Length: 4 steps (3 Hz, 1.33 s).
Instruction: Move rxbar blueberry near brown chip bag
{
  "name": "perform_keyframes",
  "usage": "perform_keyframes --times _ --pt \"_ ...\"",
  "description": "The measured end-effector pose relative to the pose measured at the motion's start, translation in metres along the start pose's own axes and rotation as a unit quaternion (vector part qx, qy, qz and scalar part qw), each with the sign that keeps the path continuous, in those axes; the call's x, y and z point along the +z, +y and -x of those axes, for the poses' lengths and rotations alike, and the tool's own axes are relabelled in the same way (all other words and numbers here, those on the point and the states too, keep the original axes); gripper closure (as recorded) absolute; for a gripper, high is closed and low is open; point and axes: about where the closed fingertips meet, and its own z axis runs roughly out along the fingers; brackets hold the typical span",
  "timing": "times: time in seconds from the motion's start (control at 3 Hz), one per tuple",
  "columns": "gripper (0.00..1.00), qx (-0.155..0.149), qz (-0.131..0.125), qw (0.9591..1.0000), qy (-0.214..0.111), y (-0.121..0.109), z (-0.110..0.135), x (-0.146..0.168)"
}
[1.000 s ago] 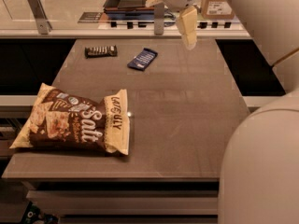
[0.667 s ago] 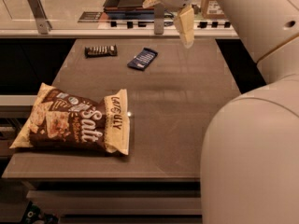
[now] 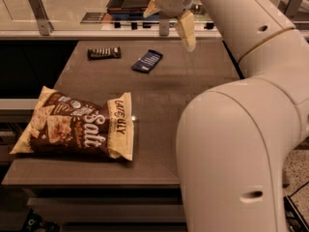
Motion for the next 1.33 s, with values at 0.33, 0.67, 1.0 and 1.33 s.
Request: perform_keyframes --times 0.33,0.67,1.0,1.33 --pt "0.00 -0.022 0.006 0.9997 -0.011 -0.015 0.004 0.021" --pt "0.00 -0.042 0.006 0.9988 -0.026 -0.032 0.009 0.045" --pt "0.00 -0.055 0.006 0.9979 -0.033 -0.042 0.010 0.062" --pt "0.00 -0.060 0.011 0.9975 -0.035 -0.046 0.009 0.076"
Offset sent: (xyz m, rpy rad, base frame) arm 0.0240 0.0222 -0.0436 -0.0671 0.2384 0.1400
